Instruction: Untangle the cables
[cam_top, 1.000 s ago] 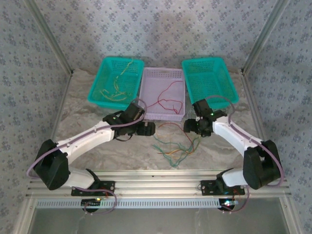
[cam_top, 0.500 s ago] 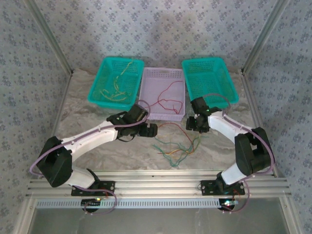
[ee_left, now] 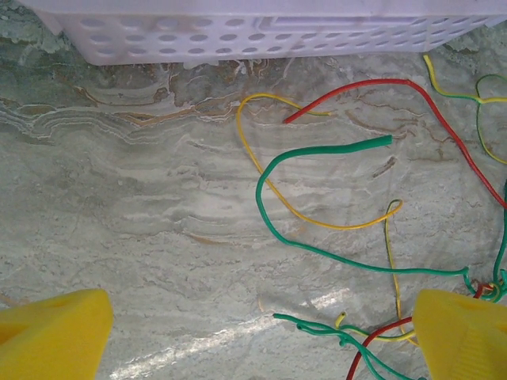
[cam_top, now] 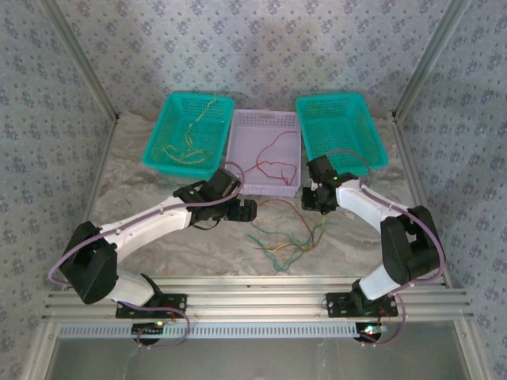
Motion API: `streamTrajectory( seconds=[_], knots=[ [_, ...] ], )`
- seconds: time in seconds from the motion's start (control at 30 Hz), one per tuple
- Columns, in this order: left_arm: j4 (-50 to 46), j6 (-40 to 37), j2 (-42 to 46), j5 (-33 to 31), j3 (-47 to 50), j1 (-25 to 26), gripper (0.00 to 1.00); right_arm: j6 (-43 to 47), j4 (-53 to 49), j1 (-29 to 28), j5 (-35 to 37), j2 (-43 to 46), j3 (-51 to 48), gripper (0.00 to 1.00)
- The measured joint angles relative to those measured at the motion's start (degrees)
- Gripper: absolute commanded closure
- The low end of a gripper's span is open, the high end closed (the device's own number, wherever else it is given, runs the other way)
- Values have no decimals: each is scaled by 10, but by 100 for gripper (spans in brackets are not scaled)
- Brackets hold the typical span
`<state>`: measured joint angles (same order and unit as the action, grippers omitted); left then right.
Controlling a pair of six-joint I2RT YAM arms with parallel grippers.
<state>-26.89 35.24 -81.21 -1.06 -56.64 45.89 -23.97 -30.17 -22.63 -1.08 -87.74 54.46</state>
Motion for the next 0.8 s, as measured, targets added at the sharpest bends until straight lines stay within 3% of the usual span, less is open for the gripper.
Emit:
streamTrajectory(
  seconds=[0.1, 0.43, 0.7, 0.8],
  knots=[
    [0, 0, 0, 0, 0, 0, 3, 10, -4, -9, 2, 0, 4, 56],
    [1, 0, 1, 0, 3, 0, 3, 16, -9, -17, 21, -18, 2, 54],
    [1, 0, 1, 0, 7, 0, 3, 26, -11, -23, 31, -57, 2, 65],
    [1, 0, 1, 0, 7, 0, 3, 27, -11, -24, 33, -57, 2, 77]
  ],
)
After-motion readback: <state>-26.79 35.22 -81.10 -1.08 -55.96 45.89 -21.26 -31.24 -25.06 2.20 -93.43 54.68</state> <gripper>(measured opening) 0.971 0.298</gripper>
